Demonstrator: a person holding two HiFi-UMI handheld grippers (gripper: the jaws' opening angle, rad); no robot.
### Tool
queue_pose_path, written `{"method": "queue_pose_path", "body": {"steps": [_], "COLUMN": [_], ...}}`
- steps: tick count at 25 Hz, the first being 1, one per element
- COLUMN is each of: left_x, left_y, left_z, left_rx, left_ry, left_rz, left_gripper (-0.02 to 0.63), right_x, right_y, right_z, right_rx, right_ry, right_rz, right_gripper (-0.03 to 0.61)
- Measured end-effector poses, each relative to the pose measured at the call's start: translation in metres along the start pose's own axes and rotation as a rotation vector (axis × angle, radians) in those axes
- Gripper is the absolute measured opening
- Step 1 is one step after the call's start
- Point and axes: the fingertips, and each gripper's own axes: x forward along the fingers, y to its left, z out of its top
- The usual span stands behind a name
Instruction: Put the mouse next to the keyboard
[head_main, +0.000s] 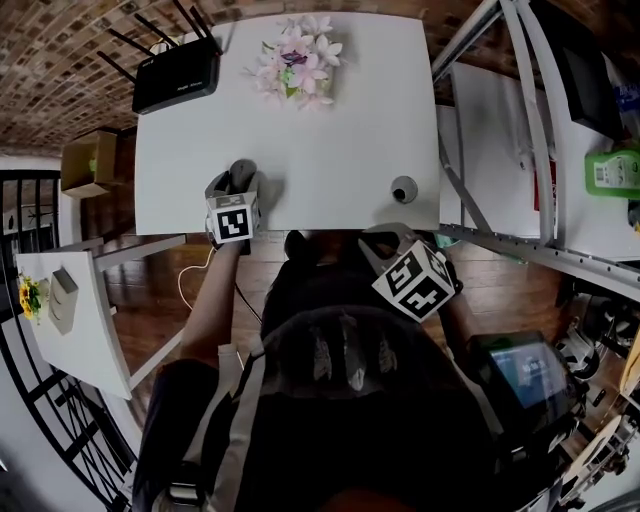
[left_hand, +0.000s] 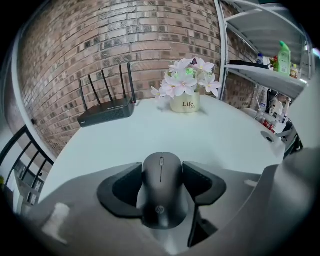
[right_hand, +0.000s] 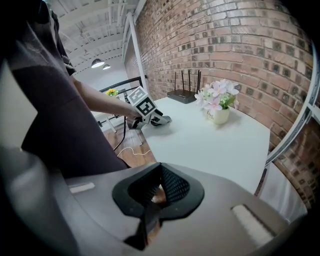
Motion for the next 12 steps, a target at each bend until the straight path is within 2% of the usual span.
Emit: {"method": "queue_pose_path", "body": {"steps": [3, 5, 7, 9, 12], "left_x": [0.000, -0.001, -0.001, 0.001, 0.000], "left_y": [-0.002, -0.011, -0.025, -0.034, -0.033], "left_z": [0.000, 0.001, 0.002, 0.003, 0.003], "left_rx": [-0.016, -0.019, 0.014, 0.049, 0.038], "left_ry": [0.001, -0.007, -0.001, 0.009, 0.015], "left_rz": [-0.003, -0.050, -0.090, -0.084, -0.060], "left_gripper": [0.261, 0.261, 0.261, 0.262, 0.262], "right_x": [0.001, 0.001, 0.000, 0.000, -0.002], "right_y": [-0.002, -0.003, -0.004, -0.005, -0.008], "right_z": [0.000, -0.001, -0.002, -0.002, -0.003], "right_rx": [-0.011, -0.015, -0.017, -0.022, -0.026], "right_ry": [0.000, 0.000, -0.001, -0.003, -0.006], "right_rz": [0.007, 0.011, 0.014, 0.015, 0.014], "right_gripper": [0.006, 0.006, 0.006, 0.006, 0.006]}}
